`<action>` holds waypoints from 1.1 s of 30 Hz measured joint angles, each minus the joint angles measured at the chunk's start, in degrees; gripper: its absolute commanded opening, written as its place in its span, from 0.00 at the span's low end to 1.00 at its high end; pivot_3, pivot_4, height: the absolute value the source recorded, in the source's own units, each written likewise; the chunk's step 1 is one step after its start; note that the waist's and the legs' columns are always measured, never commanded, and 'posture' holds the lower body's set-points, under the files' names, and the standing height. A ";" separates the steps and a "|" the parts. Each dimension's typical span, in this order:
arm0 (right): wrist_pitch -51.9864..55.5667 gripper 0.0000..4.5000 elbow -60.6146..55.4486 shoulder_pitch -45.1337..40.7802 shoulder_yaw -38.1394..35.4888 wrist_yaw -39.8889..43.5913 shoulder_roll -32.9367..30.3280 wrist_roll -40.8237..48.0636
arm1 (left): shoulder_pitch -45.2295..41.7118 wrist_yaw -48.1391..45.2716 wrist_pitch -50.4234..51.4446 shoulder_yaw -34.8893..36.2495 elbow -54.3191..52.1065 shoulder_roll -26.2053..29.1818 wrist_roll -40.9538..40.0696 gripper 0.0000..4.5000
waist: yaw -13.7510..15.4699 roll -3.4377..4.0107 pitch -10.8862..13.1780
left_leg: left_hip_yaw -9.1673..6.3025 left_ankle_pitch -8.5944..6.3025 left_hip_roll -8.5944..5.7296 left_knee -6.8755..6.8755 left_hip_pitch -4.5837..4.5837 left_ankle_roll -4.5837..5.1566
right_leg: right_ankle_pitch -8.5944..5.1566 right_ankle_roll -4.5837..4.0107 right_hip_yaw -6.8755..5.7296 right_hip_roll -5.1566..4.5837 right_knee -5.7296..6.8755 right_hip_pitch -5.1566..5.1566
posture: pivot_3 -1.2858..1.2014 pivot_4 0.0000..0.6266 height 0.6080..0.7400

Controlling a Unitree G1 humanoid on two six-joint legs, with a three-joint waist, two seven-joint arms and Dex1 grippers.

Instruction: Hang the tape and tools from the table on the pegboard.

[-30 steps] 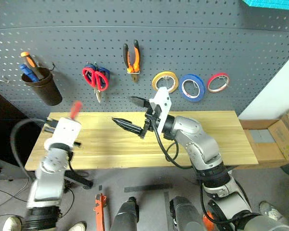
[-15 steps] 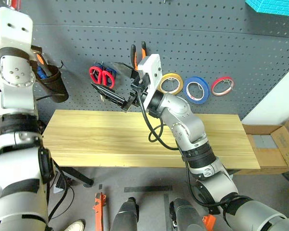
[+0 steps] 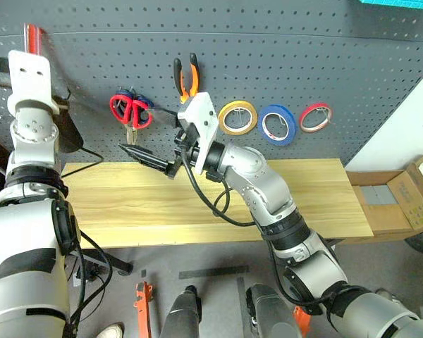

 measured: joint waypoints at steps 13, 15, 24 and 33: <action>0.92 1.00 -0.64 0.11 0.33 0.11 -0.11 -0.13 | 8.32 -0.86 -1.46 3.37 -5.07 -0.02 -5.82 0.70 | 0.06 -0.04 0.08 | 0.21 -0.08 0.05 -0.06 -0.03 0.04 | 0.07 -0.12 0.09 -0.04 -0.01 -0.19 | 0.48 0.37 1.00; 0.90 1.00 -0.58 0.11 0.32 0.12 -0.11 -0.50 | 8.96 -0.84 -1.46 3.75 -5.75 0.04 -6.42 0.85 | 0.23 -0.04 0.08 | 0.21 -0.08 0.05 -0.05 -0.03 0.04 | 0.07 -0.12 0.08 -0.04 0.00 -0.19 | 0.48 0.36 1.00; -0.04 1.00 -0.97 0.73 0.32 1.81 -2.58 -1.54 | 10.39 -3.12 1.01 8.27 -11.13 -2.23 -13.63 1.00 | 0.99 -0.15 -0.01 | 0.19 -0.07 0.04 -0.04 -0.03 0.03 | 0.08 -0.13 0.05 -0.05 -0.02 -0.16 | 0.48 0.29 1.00; 4.74 1.00 -17.60 9.43 -0.87 4.98 -18.32 -2.54 | 32.31 -4.18 25.14 11.55 -64.13 -16.13 -30.39 1.00 | 1.57 -0.56 -0.63 | 0.15 -0.07 -0.01 0.07 -0.09 -0.02 | 0.10 -0.14 0.06 -0.18 -0.08 -0.06 | 0.48 0.16 1.00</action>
